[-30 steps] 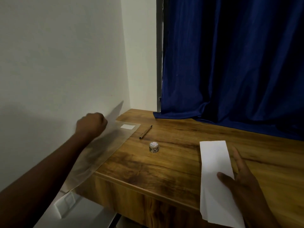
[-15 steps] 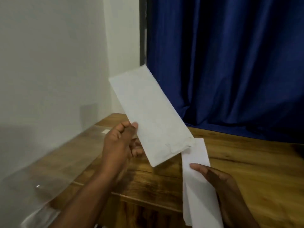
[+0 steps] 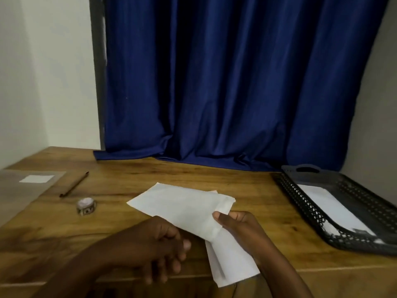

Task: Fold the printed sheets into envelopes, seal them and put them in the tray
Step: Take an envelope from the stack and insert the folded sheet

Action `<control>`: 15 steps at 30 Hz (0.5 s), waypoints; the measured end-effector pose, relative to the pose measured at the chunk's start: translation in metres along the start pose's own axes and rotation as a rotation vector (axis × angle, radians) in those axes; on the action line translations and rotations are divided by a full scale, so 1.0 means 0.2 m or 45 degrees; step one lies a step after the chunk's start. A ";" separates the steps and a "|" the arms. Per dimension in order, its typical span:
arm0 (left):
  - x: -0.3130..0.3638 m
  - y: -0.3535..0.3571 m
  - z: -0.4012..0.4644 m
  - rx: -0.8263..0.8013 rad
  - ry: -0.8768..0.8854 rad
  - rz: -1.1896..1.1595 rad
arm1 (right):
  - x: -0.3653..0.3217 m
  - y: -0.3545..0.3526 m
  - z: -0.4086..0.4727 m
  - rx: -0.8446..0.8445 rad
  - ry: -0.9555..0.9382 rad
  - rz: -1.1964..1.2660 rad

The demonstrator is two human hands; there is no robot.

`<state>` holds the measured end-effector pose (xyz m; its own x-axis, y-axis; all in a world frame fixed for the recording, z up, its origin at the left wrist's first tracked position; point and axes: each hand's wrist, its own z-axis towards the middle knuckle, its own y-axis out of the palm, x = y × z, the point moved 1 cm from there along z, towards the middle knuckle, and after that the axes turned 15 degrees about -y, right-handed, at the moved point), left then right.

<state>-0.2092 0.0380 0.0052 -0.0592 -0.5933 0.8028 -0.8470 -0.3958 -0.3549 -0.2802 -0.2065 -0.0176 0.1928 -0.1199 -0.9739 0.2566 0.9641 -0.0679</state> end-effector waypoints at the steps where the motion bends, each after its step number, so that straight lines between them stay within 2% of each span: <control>1: 0.02 -0.01 0.01 0.108 0.121 0.142 | 0.01 0.00 0.01 0.000 0.000 -0.012; 3: 0.05 -0.02 0.07 0.418 0.392 0.374 | 0.03 0.01 0.01 0.002 -0.013 -0.031; 5: 0.08 -0.04 0.13 0.576 0.562 0.570 | 0.04 0.03 0.02 0.015 -0.045 -0.070; 10: 0.15 -0.09 0.32 0.436 0.599 0.943 | 0.06 0.05 0.01 0.072 -0.142 -0.076; 15: 0.17 -0.13 0.44 0.451 0.666 0.987 | 0.08 0.05 0.01 0.117 -0.221 -0.049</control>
<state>-0.1427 -0.0344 0.0000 -0.8261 -0.4265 0.3684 -0.2744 -0.2666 -0.9239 -0.2721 -0.1989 -0.0341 0.3392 -0.2030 -0.9186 0.3510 0.9332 -0.0766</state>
